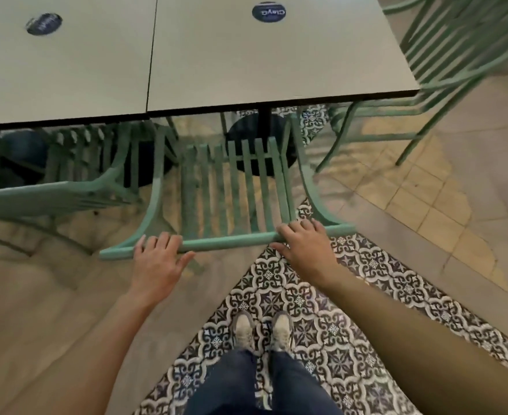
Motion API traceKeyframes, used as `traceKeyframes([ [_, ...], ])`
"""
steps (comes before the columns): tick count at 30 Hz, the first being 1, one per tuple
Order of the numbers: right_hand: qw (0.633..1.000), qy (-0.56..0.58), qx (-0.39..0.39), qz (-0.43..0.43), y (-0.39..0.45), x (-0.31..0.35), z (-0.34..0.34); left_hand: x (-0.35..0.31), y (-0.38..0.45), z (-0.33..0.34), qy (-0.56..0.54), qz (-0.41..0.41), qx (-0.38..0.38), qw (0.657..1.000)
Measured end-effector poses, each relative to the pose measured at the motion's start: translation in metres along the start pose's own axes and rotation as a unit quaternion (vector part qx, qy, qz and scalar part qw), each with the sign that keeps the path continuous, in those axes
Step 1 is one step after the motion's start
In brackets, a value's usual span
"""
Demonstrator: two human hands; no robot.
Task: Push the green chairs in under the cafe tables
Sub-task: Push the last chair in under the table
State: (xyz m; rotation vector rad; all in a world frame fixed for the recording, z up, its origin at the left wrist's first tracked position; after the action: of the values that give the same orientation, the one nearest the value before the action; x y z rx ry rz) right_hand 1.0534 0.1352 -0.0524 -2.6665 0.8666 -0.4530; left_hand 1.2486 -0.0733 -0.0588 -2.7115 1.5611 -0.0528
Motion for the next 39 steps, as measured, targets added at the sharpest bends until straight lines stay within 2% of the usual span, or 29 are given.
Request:
traceKeyframes([
  [11, 1.000, -0.014, 0.001, -0.013, -0.008, -0.042, -0.011, -0.040, 0.008, 0.000, -0.065, 0.003, 0.018, 0.998],
  [22, 1.000, -0.006, -0.011, 0.013, -0.007, -0.099, -0.022, -0.089, 0.044, 0.000, -0.073, 0.021, 0.042, 0.996],
  [28, 0.999, 0.013, -0.028, 0.018, -0.006, -0.118, -0.026, -0.099, 0.053, 0.004, -0.075, 0.014, 0.090, 0.993],
  [30, 0.997, 0.037, -0.057, 0.042, -0.011, -0.126, -0.029, -0.095, 0.054, 0.002, -0.097, -0.018, 0.094, 0.991],
  [32, 0.985, 0.086, -0.105, 0.108, -0.020, -0.144, -0.033, -0.079, 0.054, -0.004, -0.145, -0.114, 0.085, 0.979],
  [34, 0.940, 0.177, -0.181, 0.228, -0.035, -0.171, -0.039, -0.053, 0.048, -0.014, -0.182, -0.248, 0.055, 0.950],
  [35, 0.892, 0.257, -0.218, 0.302, -0.046, -0.184, -0.039, -0.036, 0.041, -0.017, -0.211, -0.318, 0.038, 0.924],
  [36, 0.820, 0.362, -0.241, 0.371, -0.055, -0.195, -0.034, -0.021, 0.034, -0.018, -0.251, -0.386, 0.025, 0.887],
  [37, 0.732, 0.473, -0.246, 0.425, -0.062, -0.200, -0.026, -0.006, 0.026, -0.012, -0.308, -0.450, 0.018, 0.838],
  [38, 0.640, 0.573, -0.234, 0.455, -0.062, -0.200, -0.012, 0.005, 0.018, -0.002, -0.378, -0.503, 0.018, 0.777],
  [39, 0.562, 0.653, -0.211, 0.461, -0.058, -0.196, 0.000, 0.012, 0.012, 0.011, -0.468, -0.540, 0.022, 0.699],
])
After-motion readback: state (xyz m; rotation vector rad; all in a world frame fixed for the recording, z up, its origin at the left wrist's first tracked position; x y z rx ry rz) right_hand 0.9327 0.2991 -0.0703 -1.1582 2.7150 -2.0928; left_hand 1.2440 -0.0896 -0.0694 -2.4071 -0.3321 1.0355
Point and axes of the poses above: each hand's wrist, its own y-axis towards the middle knuckle, its own z-axis out of the palm, x = y × z, the point moved 7 cm from there along y, towards the middle knuckle, and after that the axes turned 8 degrees about x, right-handed, at the moved point
